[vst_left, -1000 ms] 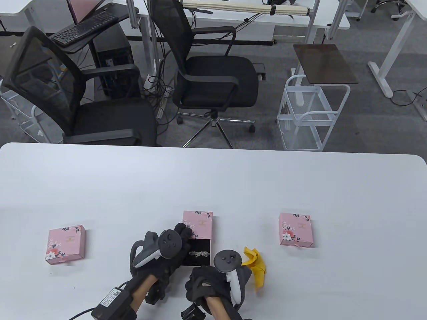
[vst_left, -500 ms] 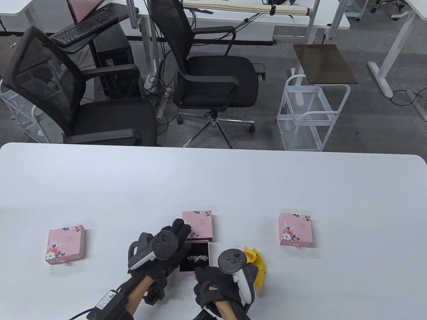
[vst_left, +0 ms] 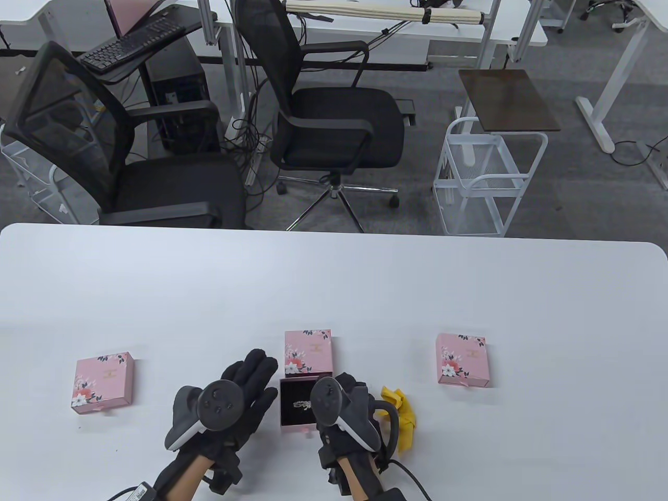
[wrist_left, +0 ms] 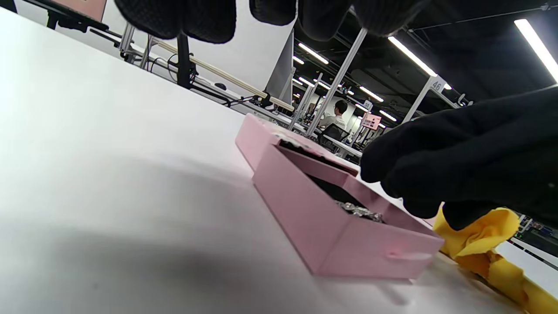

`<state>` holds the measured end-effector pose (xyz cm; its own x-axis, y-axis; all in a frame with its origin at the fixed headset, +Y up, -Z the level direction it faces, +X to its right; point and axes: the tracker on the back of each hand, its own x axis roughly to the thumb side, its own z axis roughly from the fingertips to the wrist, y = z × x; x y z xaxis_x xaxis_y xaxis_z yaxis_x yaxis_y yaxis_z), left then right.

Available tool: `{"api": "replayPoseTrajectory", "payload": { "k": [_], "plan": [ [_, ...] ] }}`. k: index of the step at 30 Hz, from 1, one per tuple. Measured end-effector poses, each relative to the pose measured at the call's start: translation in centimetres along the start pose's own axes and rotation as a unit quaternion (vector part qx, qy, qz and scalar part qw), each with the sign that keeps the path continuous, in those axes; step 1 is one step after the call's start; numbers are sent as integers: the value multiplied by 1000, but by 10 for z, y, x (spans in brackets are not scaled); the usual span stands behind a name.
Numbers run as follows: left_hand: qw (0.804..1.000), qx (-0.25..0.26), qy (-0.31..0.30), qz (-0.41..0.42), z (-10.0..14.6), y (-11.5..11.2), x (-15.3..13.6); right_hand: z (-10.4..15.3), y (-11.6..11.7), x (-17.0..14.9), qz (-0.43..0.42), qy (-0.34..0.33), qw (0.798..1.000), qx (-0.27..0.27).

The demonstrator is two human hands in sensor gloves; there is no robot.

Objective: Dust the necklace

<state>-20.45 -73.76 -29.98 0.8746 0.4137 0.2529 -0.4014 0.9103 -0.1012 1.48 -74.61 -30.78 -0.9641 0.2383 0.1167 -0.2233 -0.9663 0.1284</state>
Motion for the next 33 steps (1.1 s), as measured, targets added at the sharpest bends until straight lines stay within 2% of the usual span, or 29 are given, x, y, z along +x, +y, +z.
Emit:
{"api": "replayPoseTrajectory", "payload": {
  "k": [4,19,33],
  "plan": [
    [1000,2,3,-1,-1,0,-1,-1,6,1,16,-3,1000,16],
    [1000,12,-10,-9,4,2,6,-2,14,19,104,11,994,0],
    [1000,16,-9,6,4,2,3,-5,17,16,99,-1,995,4]
  ]
}}
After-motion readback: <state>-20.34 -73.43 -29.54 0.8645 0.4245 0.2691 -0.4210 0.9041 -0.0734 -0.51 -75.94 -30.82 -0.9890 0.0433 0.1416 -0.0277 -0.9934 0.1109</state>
